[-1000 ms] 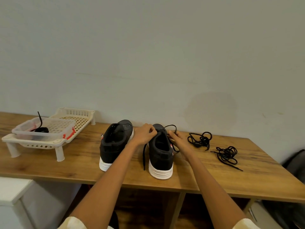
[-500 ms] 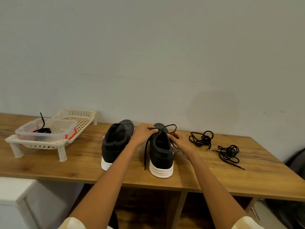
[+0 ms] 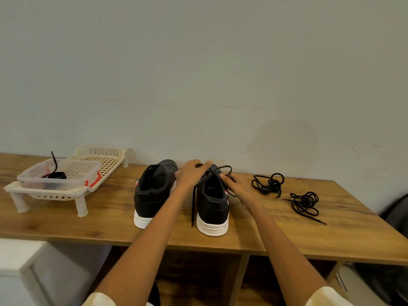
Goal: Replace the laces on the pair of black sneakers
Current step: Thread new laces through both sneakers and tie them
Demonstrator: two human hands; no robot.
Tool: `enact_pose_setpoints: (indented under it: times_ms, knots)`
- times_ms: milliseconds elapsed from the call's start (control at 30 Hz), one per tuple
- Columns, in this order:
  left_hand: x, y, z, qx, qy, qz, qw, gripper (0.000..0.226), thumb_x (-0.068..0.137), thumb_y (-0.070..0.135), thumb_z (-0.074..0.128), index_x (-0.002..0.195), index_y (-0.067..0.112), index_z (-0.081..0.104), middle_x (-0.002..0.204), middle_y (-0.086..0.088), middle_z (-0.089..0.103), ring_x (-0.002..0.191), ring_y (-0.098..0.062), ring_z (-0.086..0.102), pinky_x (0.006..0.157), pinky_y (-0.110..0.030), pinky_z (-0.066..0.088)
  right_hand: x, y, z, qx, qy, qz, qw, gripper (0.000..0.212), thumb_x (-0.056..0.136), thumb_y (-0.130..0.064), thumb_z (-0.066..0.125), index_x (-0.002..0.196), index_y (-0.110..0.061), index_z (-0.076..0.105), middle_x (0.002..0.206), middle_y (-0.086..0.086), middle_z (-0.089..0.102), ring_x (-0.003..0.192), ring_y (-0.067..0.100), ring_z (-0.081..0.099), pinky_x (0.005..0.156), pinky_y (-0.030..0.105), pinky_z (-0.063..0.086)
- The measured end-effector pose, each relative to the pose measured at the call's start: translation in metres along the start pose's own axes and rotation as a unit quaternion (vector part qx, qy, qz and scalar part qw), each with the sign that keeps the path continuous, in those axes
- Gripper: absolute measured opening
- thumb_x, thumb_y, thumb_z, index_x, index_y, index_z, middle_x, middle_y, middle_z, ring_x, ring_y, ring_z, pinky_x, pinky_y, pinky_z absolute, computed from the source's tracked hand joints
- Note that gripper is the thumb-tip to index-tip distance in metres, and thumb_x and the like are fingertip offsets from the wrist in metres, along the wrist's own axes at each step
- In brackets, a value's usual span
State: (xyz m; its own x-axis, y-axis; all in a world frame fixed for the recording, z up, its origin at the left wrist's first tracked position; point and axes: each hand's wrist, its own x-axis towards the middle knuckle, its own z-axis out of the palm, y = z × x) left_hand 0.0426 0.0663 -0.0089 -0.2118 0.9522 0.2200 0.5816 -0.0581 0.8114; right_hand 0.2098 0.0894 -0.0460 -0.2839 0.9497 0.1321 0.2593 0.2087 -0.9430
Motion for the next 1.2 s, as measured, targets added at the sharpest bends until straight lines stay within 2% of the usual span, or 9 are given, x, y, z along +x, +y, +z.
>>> enact_pose_setpoints:
  times_ms: [100, 233, 367, 500, 600, 800, 900, 1000, 1200]
  knots:
    - [0.002, -0.004, 0.002, 0.111, 0.003, 0.031, 0.993, 0.034, 0.089, 0.054, 0.051, 0.083, 0.024, 0.065, 0.088, 0.005, 0.066, 0.090, -0.018, 0.059, 0.093, -0.040, 0.038, 0.000, 0.000, 0.000, 0.005, -0.003, 0.003, 1.000, 0.022, 0.094, -0.038, 0.054, 0.105, -0.021, 0.064, 0.104, -0.002, 0.068, 0.103, 0.015, 0.061, 0.092, 0.029, 0.048]
    - [-0.002, 0.002, -0.008, -0.251, 0.034, -0.006, 0.967, 0.026, 0.097, 0.023, 0.051, 0.075, 0.012, 0.059, 0.082, -0.001, 0.062, 0.076, -0.013, 0.057, 0.068, -0.014, 0.048, 0.000, 0.001, 0.000, 0.008, 0.001, 0.008, 1.000, 0.027, 0.094, -0.042, 0.053, 0.110, -0.023, 0.065, 0.108, -0.003, 0.068, 0.105, 0.014, 0.061, 0.098, 0.034, 0.047]
    - [-0.008, 0.005, -0.006, -0.490, 0.003, -0.086, 0.868, 0.031, 0.096, 0.015, 0.043, 0.065, 0.011, 0.048, 0.066, -0.001, 0.063, 0.067, -0.018, 0.057, 0.067, -0.027, 0.045, 0.002, 0.001, 0.001, 0.018, 0.004, 0.019, 1.000, 0.028, 0.093, -0.045, 0.052, 0.110, -0.026, 0.065, 0.107, -0.007, 0.069, 0.105, 0.012, 0.061, 0.100, 0.035, 0.045]
    - [-0.003, 0.011, -0.003, -0.182, 0.014, 0.025, 0.983, 0.039, 0.095, 0.027, 0.052, 0.058, 0.016, 0.045, 0.055, 0.001, 0.054, 0.059, -0.018, 0.049, 0.074, -0.037, 0.045, 0.003, 0.002, 0.001, 0.016, 0.006, 0.026, 1.000, 0.035, 0.092, -0.049, 0.053, 0.111, -0.023, 0.066, 0.106, -0.004, 0.070, 0.104, 0.013, 0.062, 0.099, 0.036, 0.046]
    - [-0.003, 0.010, 0.003, 0.004, 0.027, 0.080, 0.996, 0.036, 0.089, 0.042, 0.059, 0.064, 0.022, 0.043, 0.062, 0.006, 0.050, 0.063, -0.015, 0.048, 0.069, -0.034, 0.042, 0.002, 0.001, 0.002, 0.021, 0.006, 0.030, 0.999, 0.037, 0.092, -0.048, 0.053, 0.110, -0.018, 0.066, 0.103, -0.002, 0.071, 0.102, 0.014, 0.063, 0.096, 0.032, 0.048]
    - [-0.002, 0.005, -0.005, -0.145, 0.054, 0.032, 0.987, 0.017, 0.095, 0.028, 0.054, 0.087, 0.014, 0.051, 0.085, -0.001, 0.056, 0.083, -0.020, 0.055, 0.071, -0.026, 0.044, 0.001, 0.001, 0.001, 0.020, 0.002, 0.023, 1.000, 0.030, 0.092, -0.044, 0.056, 0.109, -0.022, 0.067, 0.106, -0.003, 0.070, 0.103, 0.014, 0.063, 0.095, 0.032, 0.048]
    - [0.001, 0.001, -0.012, -0.067, 0.079, 0.000, 0.995, 0.015, 0.100, 0.011, 0.038, 0.109, 0.006, 0.049, 0.107, -0.009, 0.052, 0.091, -0.022, 0.051, 0.067, -0.025, 0.039, 0.000, -0.002, 0.001, 0.025, 0.002, 0.025, 0.999, 0.022, 0.092, -0.039, 0.058, 0.104, -0.023, 0.067, 0.104, -0.004, 0.070, 0.102, 0.013, 0.062, 0.093, 0.029, 0.047]
    - [-0.001, -0.003, -0.017, -0.002, 0.001, -0.070, 0.998, 0.028, 0.092, 0.003, 0.040, 0.120, 0.001, 0.041, 0.094, -0.013, 0.050, 0.071, -0.023, 0.049, 0.053, -0.028, 0.037, 0.000, -0.002, 0.002, 0.028, 0.006, 0.030, 0.999, 0.024, 0.091, -0.037, 0.060, 0.106, -0.019, 0.067, 0.103, -0.002, 0.070, 0.102, 0.013, 0.062, 0.095, 0.031, 0.047]
    - [-0.010, 0.001, -0.027, -0.081, -0.114, -0.184, 0.973, 0.027, 0.094, 0.017, 0.038, 0.075, 0.003, 0.052, 0.072, -0.013, 0.059, 0.059, -0.025, 0.056, 0.059, -0.029, 0.048, -0.002, -0.005, 0.004, 0.027, 0.011, 0.041, 0.999, 0.022, 0.093, -0.034, 0.058, 0.108, -0.020, 0.066, 0.104, -0.003, 0.068, 0.101, 0.011, 0.059, 0.090, 0.027, 0.043]
